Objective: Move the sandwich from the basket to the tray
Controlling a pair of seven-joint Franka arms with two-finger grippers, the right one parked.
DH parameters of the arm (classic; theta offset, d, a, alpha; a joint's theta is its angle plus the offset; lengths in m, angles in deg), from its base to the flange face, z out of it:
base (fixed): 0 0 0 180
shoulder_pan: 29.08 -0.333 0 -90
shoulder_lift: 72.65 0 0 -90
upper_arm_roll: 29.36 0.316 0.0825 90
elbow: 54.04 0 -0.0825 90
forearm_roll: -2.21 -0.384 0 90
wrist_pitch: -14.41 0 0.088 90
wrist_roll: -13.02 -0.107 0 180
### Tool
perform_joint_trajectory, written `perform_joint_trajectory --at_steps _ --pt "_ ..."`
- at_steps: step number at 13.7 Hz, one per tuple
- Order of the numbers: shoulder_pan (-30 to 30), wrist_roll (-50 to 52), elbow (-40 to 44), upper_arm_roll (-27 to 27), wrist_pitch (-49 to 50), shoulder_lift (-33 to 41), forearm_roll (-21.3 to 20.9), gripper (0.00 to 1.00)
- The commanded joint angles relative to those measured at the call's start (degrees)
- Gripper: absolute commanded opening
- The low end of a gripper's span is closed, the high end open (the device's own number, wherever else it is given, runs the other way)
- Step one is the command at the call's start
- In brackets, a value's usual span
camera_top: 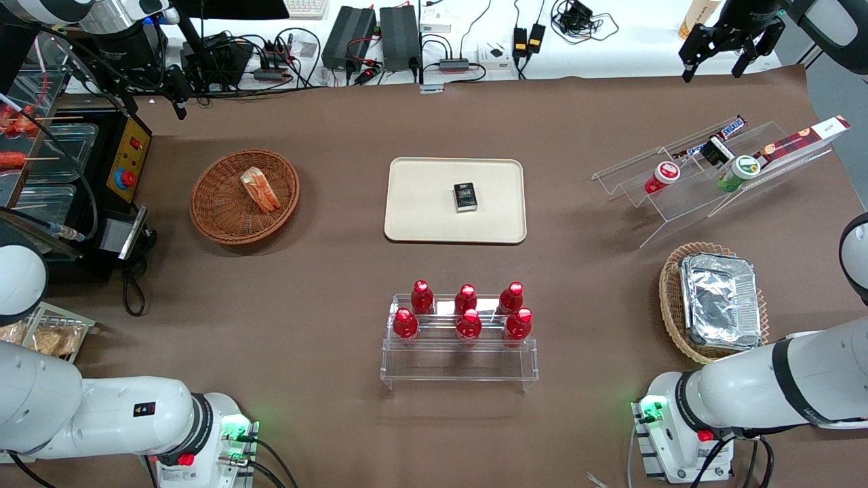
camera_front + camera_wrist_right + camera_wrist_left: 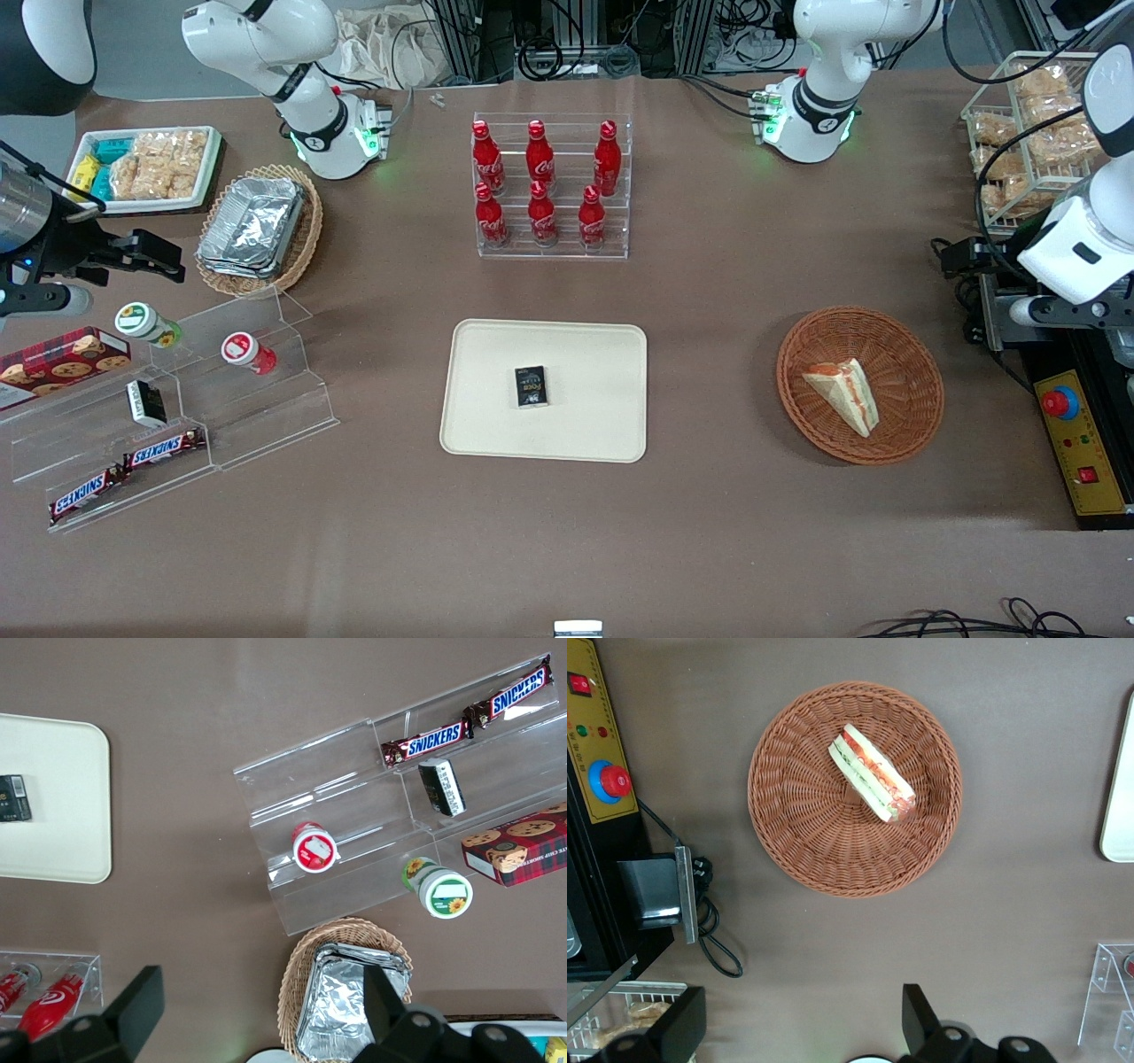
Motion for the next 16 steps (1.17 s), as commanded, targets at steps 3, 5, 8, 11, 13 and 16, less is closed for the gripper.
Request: perform_joint_trajectory --at_steps 3,5,8,11,13,16 --pt "0.1 0.4 1.2 0.1 0.9 -0.4 0.3 0.99" --pt "-0.1 0.5 1.4 0.1 0.9 -0.3 0.5 1.00" --pt "-0.4 0.2 1.4 0.2 0.9 -0.2 0.5 1.00" --pt "0.1 0.5 1.4 0.1 0.8 -0.5 0.5 1.00" --pt "0.1 0.5 1.5 0.1 0.8 -0.6 0.5 1.00" --pt "0.0 0.5 7.2 0.1 6.3 -2.9 -0.4 1.00"
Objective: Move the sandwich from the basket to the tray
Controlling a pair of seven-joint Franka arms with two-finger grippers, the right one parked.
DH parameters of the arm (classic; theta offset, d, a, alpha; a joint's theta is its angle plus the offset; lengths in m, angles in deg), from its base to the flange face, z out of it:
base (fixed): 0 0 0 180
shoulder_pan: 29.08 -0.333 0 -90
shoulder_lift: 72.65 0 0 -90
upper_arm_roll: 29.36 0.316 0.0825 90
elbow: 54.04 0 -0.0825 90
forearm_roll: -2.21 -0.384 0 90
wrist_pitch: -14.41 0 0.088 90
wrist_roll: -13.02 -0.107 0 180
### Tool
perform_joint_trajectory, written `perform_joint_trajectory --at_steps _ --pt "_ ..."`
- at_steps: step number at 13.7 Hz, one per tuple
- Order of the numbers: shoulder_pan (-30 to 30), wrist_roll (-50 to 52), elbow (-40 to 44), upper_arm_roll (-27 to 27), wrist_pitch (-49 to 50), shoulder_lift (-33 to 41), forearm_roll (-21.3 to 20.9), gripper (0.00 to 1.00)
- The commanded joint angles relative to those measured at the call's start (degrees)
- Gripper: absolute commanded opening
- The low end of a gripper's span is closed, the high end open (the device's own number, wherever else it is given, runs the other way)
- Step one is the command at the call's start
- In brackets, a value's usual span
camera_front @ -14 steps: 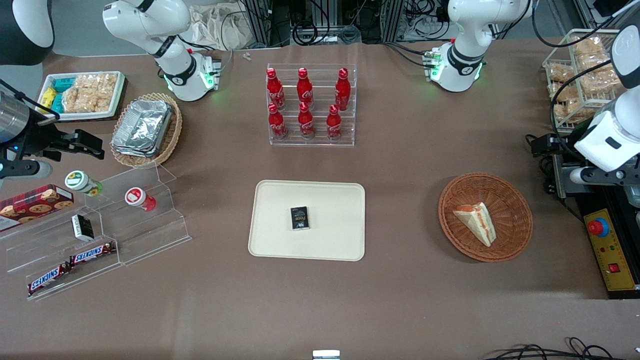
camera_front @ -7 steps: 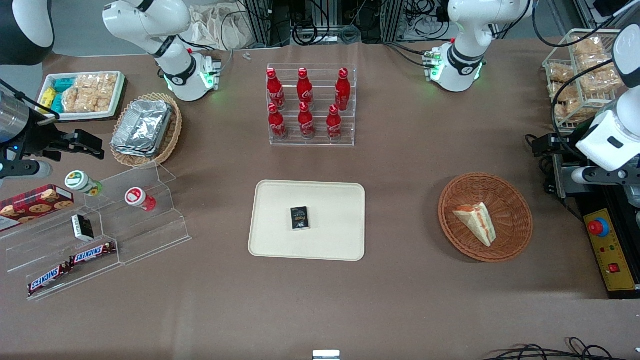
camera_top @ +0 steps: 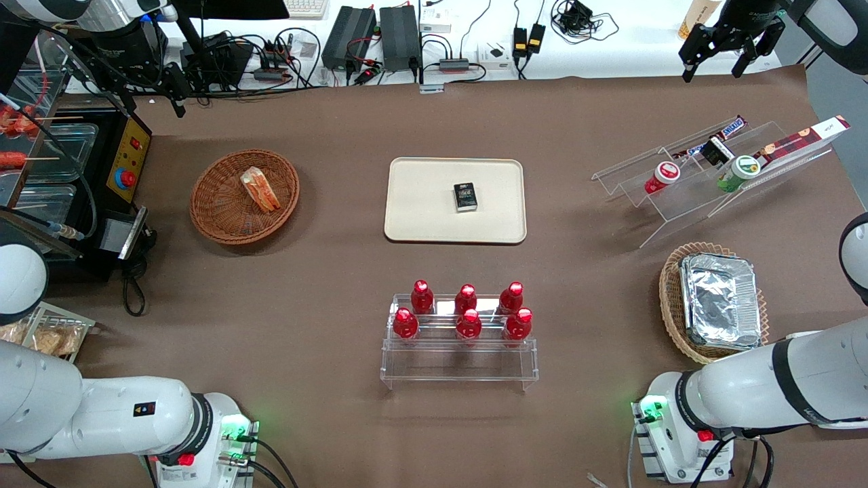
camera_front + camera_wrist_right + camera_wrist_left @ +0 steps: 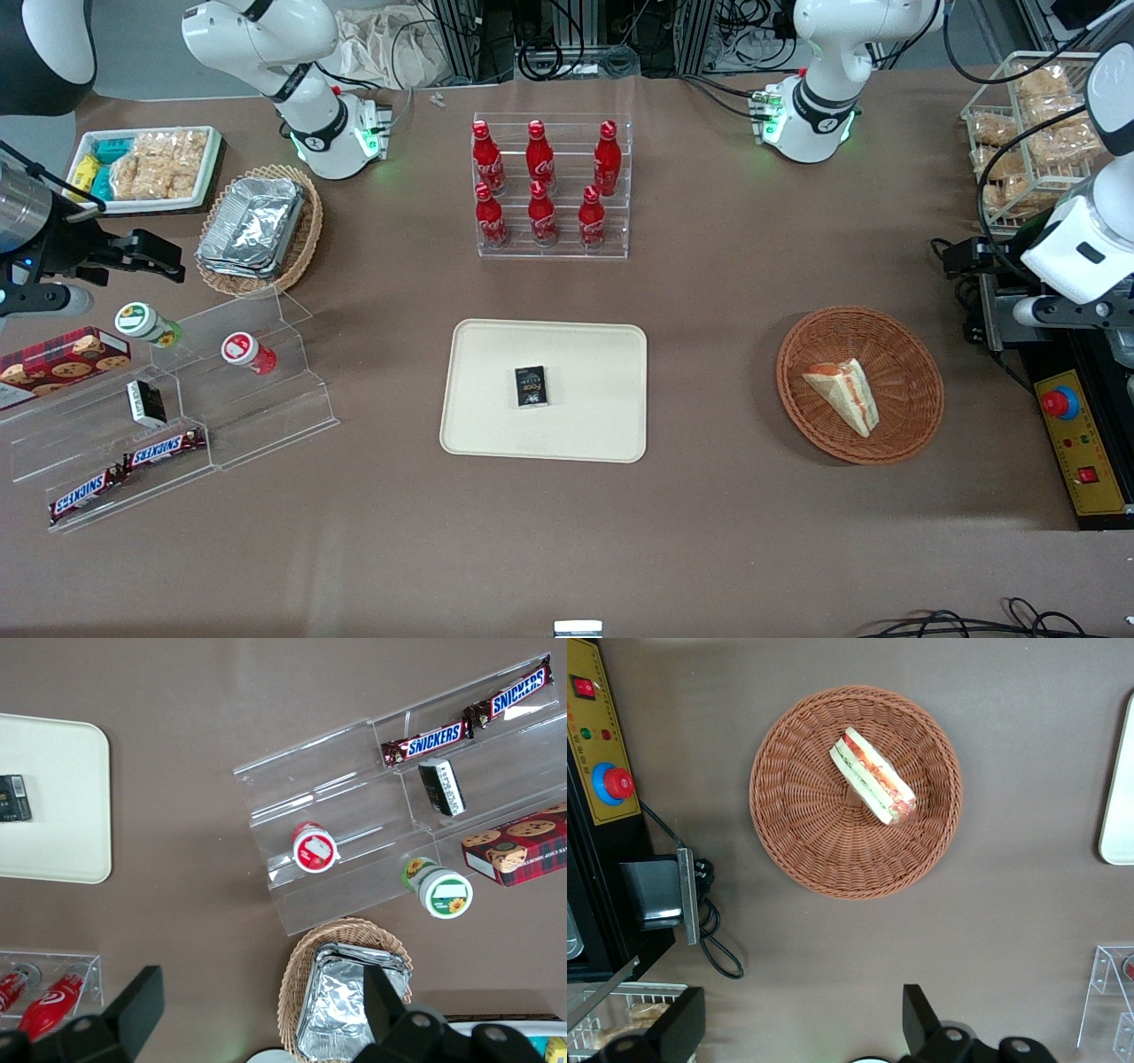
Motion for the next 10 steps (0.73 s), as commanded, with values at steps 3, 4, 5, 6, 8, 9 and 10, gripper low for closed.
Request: perform_joint_trajectory --at_steps 3,4,5,6,8,9,10 --pt "0.4 0.4 9.8 -0.3 11.4 -3.7 -0.9 1.00" --pt "0.4 0.4 10.0 -0.4 11.0 -3.8 -1.2 1.00" --pt "0.4 0.4 10.5 -0.4 11.0 -3.7 -1.2 1.00" --pt "0.3 0.3 10.3 -0.5 11.5 -3.7 -1.2 1.00" --pt "0.1 0.2 9.3 -0.4 12.0 -4.0 -1.4 1.00" --pt "0.0 0.2 9.1 -0.4 12.2 -4.0 -1.4 1.00" --pt "0.1 0.3 9.1 -0.4 12.2 -4.4 -1.4 1.00"
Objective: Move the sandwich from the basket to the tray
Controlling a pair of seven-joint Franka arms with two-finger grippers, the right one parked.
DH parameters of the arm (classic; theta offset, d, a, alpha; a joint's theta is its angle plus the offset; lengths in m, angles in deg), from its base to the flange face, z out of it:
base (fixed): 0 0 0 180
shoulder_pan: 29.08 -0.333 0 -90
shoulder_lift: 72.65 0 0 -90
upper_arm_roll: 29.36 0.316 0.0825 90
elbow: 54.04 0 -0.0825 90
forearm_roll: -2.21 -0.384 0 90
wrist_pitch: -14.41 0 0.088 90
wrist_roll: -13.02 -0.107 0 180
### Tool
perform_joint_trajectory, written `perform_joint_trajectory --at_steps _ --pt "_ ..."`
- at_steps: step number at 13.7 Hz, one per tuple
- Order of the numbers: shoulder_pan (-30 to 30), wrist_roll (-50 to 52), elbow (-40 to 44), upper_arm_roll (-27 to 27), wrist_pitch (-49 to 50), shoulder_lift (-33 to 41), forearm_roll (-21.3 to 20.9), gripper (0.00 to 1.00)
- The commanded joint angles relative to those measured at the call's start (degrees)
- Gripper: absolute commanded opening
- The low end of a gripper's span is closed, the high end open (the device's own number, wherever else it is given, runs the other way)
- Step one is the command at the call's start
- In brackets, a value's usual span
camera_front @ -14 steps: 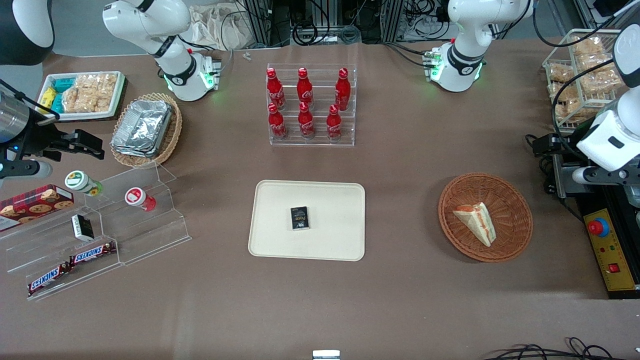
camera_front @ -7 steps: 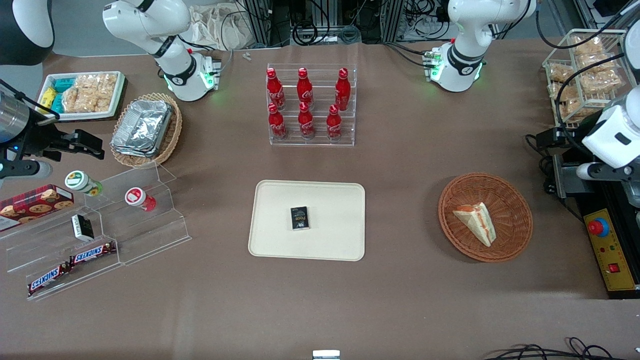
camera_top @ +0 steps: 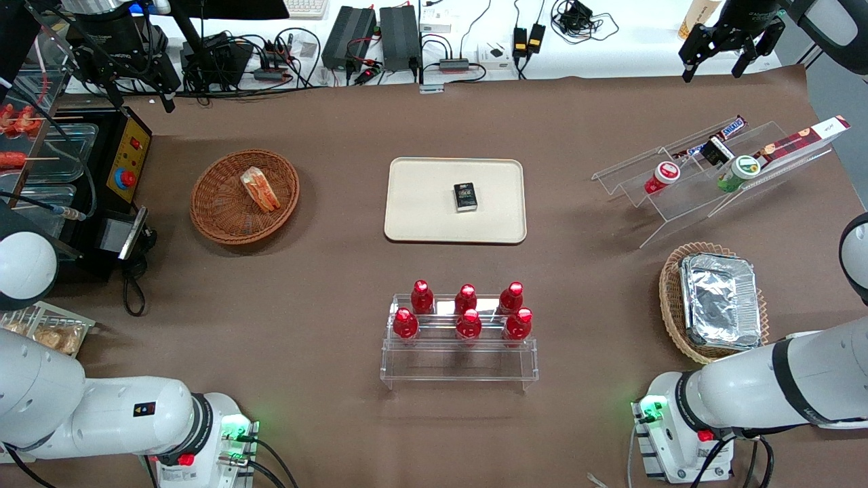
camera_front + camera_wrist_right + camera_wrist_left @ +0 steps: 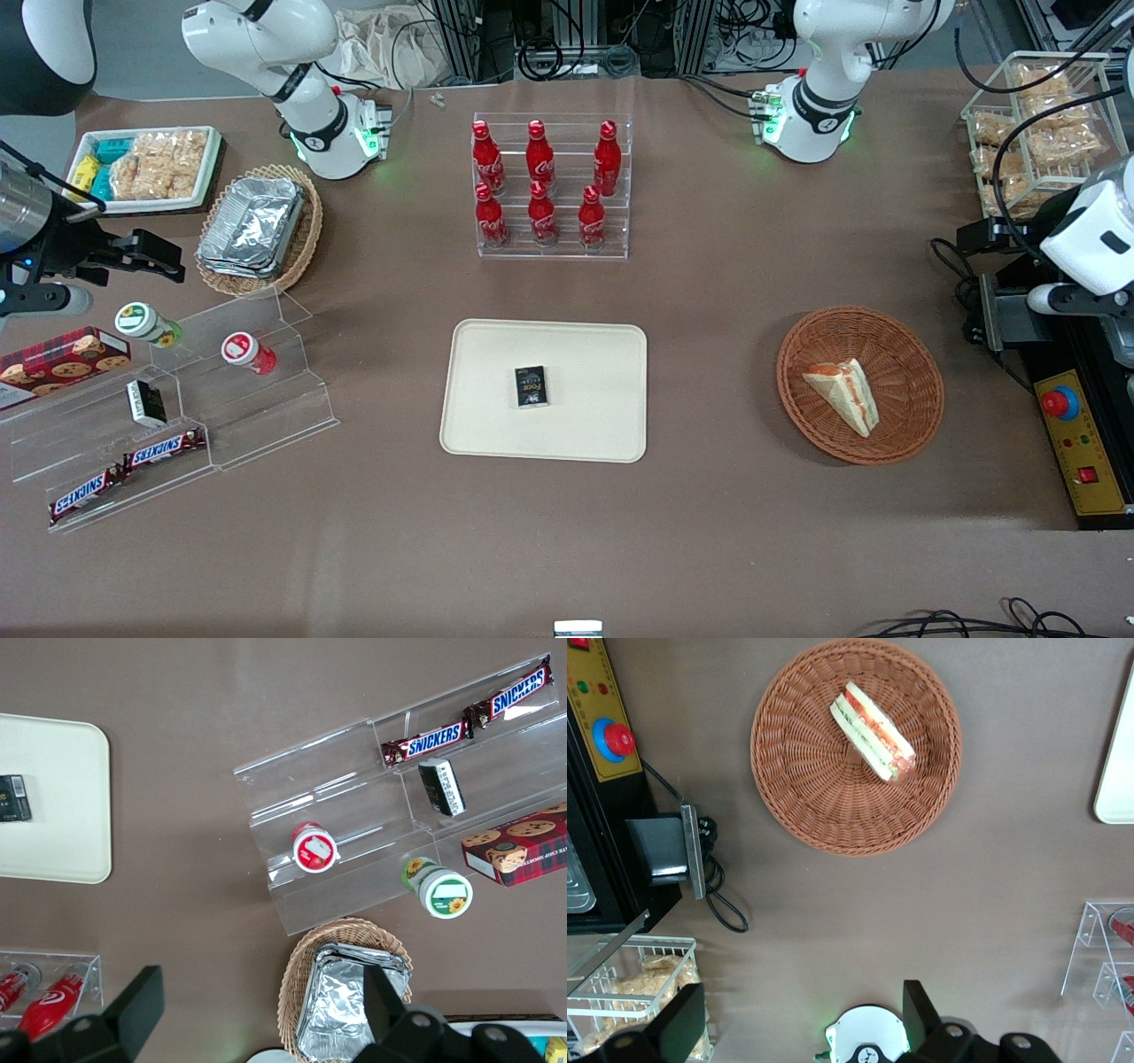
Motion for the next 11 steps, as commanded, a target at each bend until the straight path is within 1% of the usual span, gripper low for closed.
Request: perform_joint_trajectory --at_steps 1,3,5,6,8,10,11 --pt "0.1 0.4 1.2 -0.2 1.2 -2.2 -0.8 1.00" --pt "0.2 0.3 1.2 -0.2 0.5 -4.5 -0.2 1.00" --pt "0.3 0.3 0.6 -0.3 -2.5 -5.9 0.0 1.00" --pt "0.3 0.2 -1.3 -0.3 -6.0 -6.0 0.0 1.00" --pt "0.4 0.2 -7.5 -0.3 -14.6 -5.2 -0.1 1.00" --pt "0.4 0.6 -11.9 -0.4 -21.0 -4.8 -0.3 1.00" --pt "0.5 0.6 -13.3 -0.9 -22.3 -4.8 -0.6 1.00"
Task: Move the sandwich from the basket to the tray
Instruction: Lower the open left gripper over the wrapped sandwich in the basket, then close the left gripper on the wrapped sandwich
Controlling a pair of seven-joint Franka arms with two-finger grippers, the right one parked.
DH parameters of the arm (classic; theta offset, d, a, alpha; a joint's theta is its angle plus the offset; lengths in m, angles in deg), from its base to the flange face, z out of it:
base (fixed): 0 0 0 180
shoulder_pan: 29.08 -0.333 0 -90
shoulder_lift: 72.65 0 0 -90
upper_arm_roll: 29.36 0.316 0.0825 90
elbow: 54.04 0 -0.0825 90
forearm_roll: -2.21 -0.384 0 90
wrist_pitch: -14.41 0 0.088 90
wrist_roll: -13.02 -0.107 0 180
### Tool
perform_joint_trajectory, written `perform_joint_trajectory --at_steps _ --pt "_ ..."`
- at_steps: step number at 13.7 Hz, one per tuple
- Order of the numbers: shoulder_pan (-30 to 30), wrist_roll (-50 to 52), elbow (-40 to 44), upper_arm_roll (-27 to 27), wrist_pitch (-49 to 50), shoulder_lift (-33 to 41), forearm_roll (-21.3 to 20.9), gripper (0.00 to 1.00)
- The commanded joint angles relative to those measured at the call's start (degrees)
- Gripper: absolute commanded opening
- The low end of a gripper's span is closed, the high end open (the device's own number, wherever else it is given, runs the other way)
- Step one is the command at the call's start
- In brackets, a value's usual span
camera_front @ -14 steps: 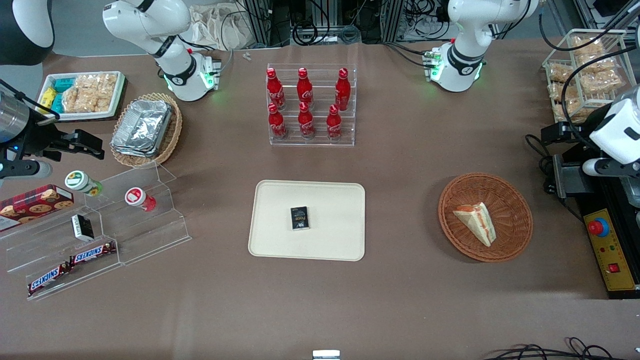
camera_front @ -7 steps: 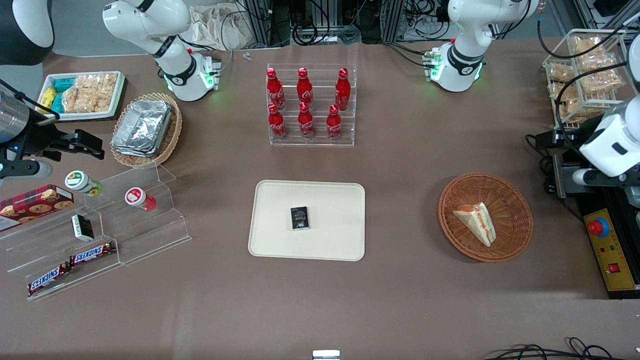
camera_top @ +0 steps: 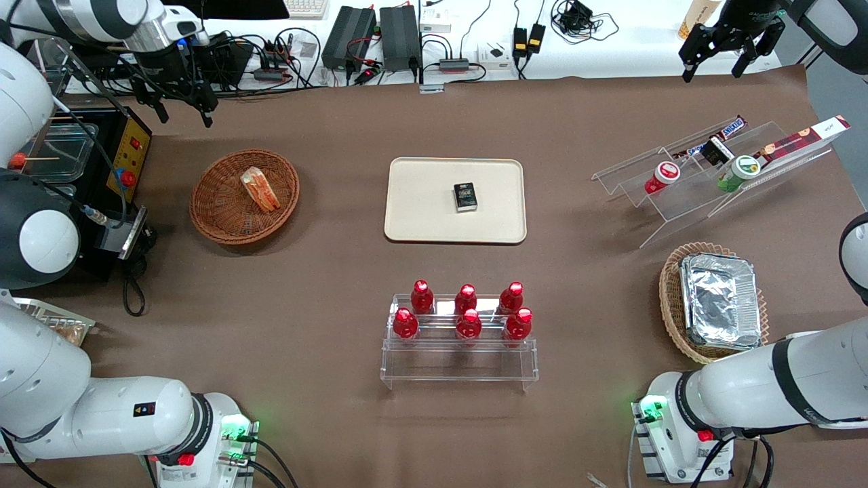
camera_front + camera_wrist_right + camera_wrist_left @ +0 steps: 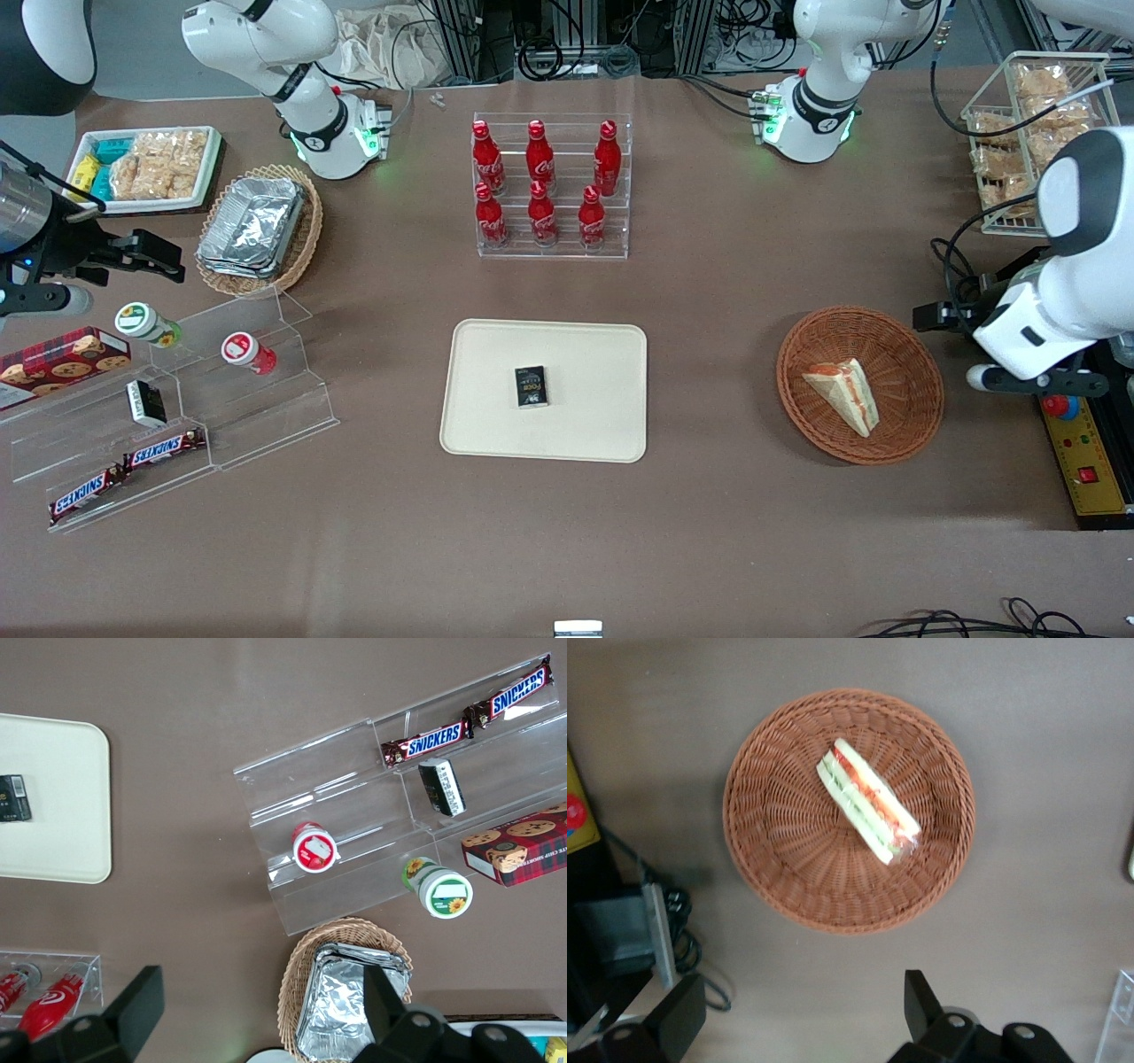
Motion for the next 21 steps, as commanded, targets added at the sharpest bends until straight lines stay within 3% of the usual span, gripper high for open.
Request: perform_joint_trajectory --at_steps 1,11,15,21 --pt "0.3 0.7 -4.5 -1.4 -3.9 1.2 -1.0 1.00" --pt "-1.2 4.7 -4.7 -2.3 -6.0 -1.6 0.2 1.00" --pt "-1.7 23.0 -9.2 -2.2 -15.5 -2.4 2.2 1.00" --pt "-1.0 36.1 -10.9 -2.5 -21.5 -8.1 1.8 1.00"
